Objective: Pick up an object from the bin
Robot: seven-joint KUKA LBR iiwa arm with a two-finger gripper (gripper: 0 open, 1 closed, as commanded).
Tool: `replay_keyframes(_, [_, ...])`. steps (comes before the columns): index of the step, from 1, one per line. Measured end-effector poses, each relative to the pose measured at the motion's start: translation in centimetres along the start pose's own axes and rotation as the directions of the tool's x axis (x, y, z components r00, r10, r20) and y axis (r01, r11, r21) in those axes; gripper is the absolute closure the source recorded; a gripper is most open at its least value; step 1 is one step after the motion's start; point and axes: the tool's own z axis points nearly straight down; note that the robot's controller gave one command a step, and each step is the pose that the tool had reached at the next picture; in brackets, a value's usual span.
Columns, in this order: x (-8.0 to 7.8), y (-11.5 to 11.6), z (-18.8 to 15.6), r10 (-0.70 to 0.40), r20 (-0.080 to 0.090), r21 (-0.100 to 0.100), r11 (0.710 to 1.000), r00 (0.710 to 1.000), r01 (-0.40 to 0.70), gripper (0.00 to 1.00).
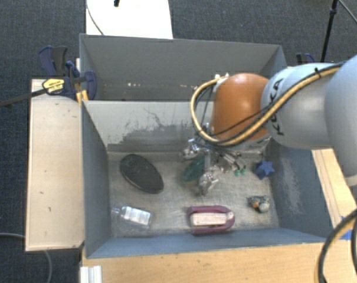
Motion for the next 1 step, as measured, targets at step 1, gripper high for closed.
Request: replay_keyframes(1, [-0.33,-1.07,-2.9,-0.223,0.001,0.002,0.975,0.975,0.223,0.0])
